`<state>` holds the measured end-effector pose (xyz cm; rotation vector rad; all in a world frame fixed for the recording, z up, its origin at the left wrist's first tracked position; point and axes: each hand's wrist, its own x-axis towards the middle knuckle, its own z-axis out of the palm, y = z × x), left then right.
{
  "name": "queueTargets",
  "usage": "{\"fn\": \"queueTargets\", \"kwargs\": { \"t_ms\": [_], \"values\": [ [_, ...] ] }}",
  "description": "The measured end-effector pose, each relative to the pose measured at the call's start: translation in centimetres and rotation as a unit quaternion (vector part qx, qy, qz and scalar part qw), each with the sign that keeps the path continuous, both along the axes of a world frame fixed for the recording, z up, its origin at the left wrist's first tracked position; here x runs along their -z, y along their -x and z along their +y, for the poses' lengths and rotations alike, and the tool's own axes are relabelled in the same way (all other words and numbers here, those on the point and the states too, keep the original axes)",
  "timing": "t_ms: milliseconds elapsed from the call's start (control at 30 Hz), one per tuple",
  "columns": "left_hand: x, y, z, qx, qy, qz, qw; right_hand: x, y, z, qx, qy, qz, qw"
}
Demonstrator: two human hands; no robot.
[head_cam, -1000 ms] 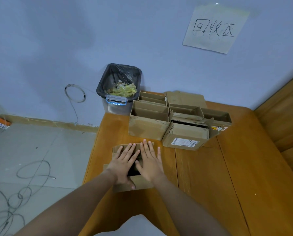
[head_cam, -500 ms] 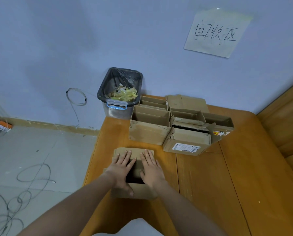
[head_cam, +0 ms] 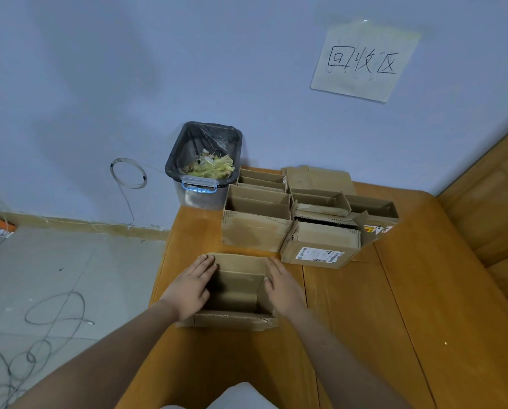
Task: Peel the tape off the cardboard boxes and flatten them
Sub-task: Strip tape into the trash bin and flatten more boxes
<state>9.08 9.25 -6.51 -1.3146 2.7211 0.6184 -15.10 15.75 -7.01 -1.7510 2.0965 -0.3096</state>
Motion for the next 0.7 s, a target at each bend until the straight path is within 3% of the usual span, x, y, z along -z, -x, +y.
{"fn": "queueTargets", "kwargs": {
  "t_ms": [133,367,700],
  "values": [
    [-0.2,-1.8,-0.3,-0.019,0.000,0.045,0.999,-0.3,0.5,0.3,0.034,-0.028,-0.051,0.998],
    [0.1,-2.6,-0.1,-0.005,0.055,0.029,0.998,-1.6,0.9,1.0,0.025,-0.058,-0.116,0.991],
    [-1.3,1.2,-0.5,0.061,0.023,-0.043,0.997,-3.6,-1.1,1.1,-0.125,-0.050,0.010,0.991]
  ]
}}
